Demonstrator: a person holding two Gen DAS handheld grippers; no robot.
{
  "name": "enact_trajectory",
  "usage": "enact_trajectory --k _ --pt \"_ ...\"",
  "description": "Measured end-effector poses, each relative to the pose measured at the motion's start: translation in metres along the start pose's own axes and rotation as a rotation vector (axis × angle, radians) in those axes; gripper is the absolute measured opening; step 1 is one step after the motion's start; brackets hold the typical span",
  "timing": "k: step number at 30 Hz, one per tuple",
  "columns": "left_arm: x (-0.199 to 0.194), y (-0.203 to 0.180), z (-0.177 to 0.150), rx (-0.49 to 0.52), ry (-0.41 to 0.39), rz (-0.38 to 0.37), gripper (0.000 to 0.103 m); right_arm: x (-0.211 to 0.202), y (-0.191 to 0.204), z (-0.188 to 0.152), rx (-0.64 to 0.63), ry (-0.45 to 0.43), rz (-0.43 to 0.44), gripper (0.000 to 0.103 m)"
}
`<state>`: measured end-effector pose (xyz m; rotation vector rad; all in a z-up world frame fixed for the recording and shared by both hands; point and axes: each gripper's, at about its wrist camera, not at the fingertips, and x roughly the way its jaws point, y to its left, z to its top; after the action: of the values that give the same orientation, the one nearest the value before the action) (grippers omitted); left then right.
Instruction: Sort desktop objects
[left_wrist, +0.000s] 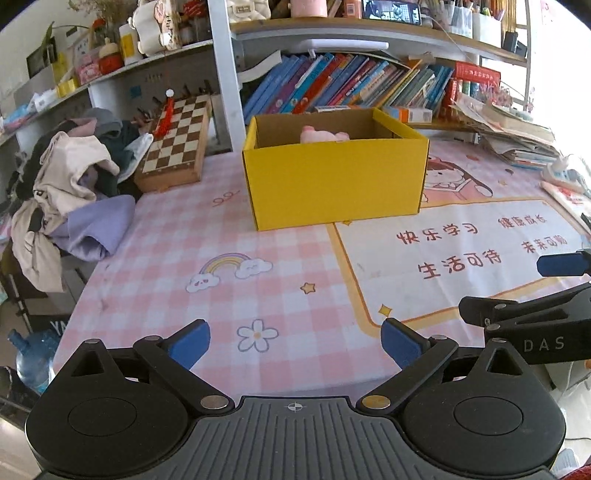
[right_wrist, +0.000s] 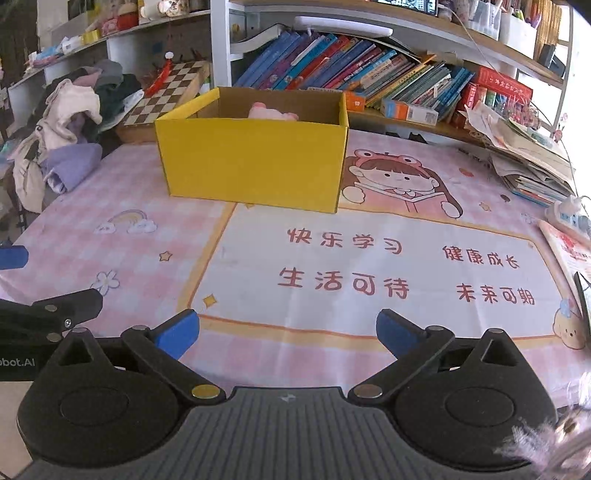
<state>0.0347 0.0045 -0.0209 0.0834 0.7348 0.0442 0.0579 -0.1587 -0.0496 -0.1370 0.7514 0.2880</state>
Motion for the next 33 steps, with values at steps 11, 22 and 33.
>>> enact_trajectory --k 11,22,33 --pt "0.0004 0.0009 -0.0058 -0.012 0.034 -0.018 0.103 -0.0063 0.0037 -0.0011 -0.013 0.002 -0.008 0.103" --pt "-0.0005 0.0024 -0.0064 -0.011 0.035 -0.023 0.103 -0.0056 0.006 0.0003 -0.018 0.012 -0.006 0.103" --pt "-0.0009 0.0031 -0.007 -0.009 0.03 -0.028 0.103 -0.0043 0.0063 0.0003 -0.019 0.017 -0.008 0.103"
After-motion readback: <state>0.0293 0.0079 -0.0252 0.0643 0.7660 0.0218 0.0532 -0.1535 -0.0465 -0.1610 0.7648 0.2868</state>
